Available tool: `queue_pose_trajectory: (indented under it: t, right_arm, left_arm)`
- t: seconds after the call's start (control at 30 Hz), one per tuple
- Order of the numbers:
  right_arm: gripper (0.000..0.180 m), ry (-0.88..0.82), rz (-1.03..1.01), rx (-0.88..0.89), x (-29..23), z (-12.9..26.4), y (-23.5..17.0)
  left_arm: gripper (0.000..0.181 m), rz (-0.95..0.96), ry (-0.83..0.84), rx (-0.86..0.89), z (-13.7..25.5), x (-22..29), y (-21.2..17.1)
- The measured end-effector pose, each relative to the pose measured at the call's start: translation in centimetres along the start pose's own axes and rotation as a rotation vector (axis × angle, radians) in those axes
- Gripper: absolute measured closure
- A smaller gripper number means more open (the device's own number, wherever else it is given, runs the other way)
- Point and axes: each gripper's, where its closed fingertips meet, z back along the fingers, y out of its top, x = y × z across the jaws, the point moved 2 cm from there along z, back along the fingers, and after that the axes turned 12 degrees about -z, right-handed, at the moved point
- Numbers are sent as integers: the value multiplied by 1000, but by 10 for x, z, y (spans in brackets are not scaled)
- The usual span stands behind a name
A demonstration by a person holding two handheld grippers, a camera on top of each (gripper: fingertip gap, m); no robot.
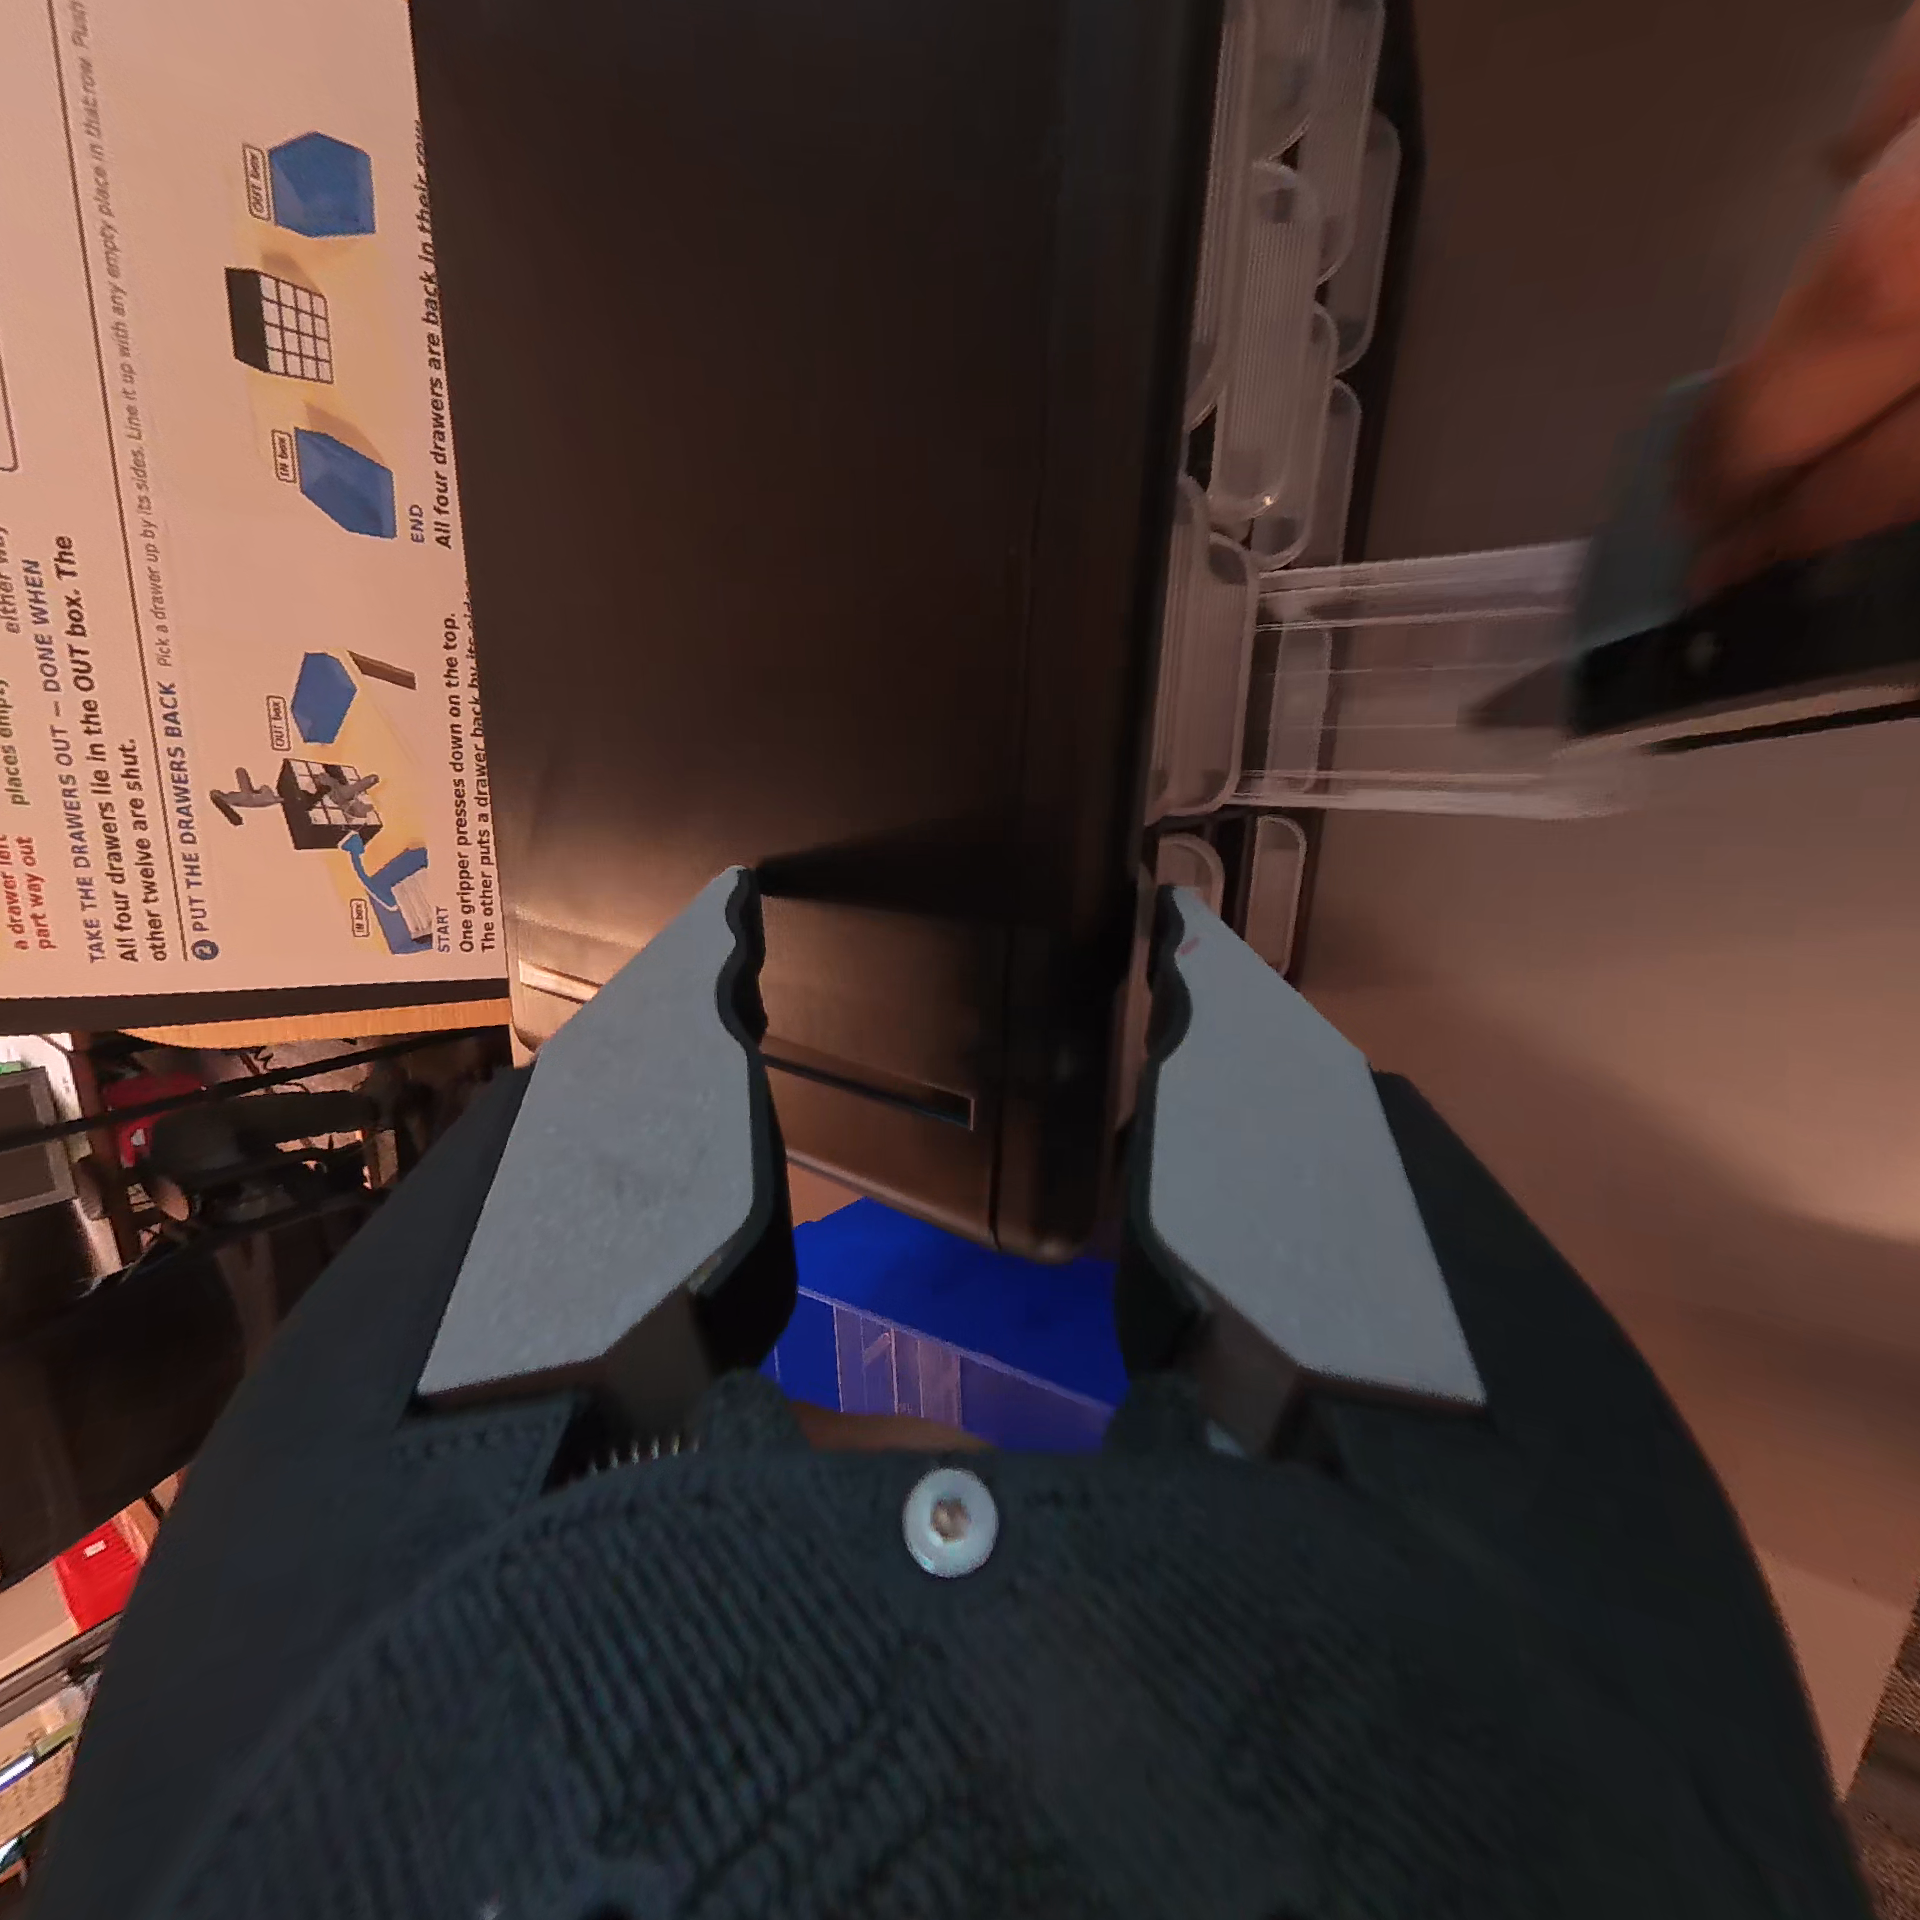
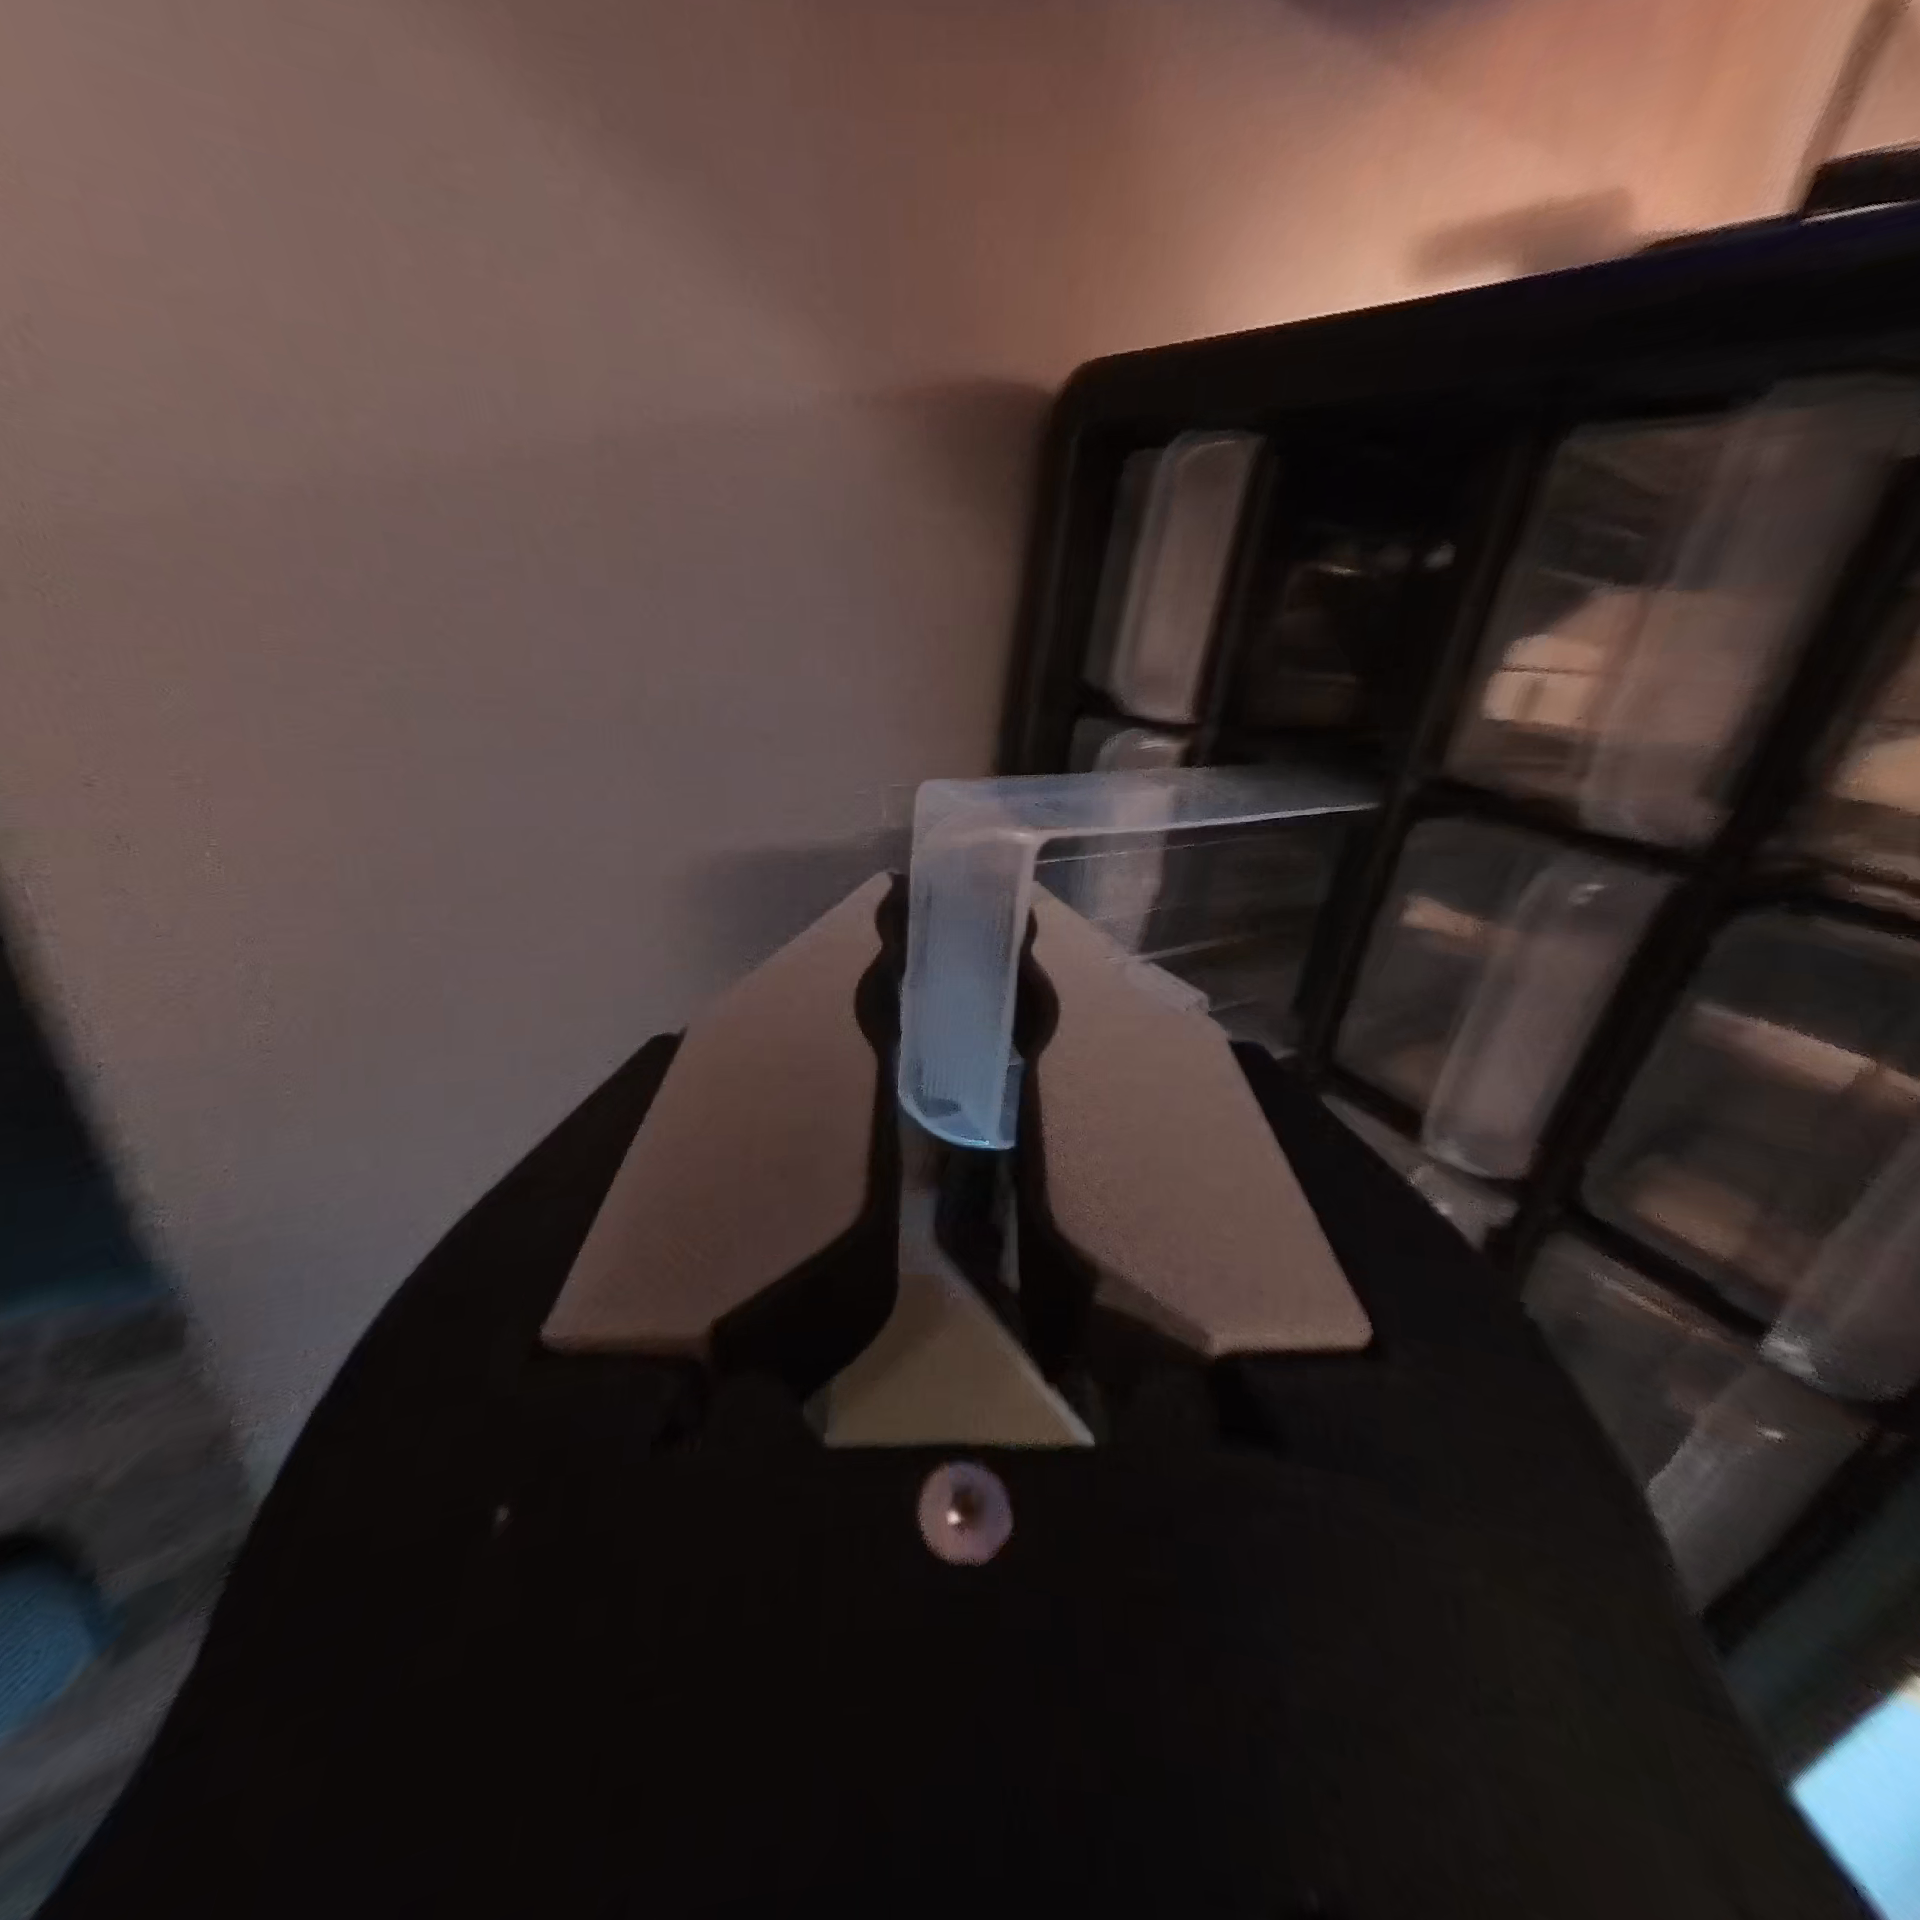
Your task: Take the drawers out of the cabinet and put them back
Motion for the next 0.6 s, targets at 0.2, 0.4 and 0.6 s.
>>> queue_pose_trajectory:
  t: [0.2,0.4,0.6]
  right_arm:
    - [152,-320,-69,98,44,-23,3]
    - [153,-236,-109,272,8,2,0]
    - [157,-269,-312,399,28,3,-13]
  left_arm:
    - [107,5,17,1,-1,0,0]
    - [107,-9,10,-6,0,0,0]
    - [107,2,20,4,0,0,-1]
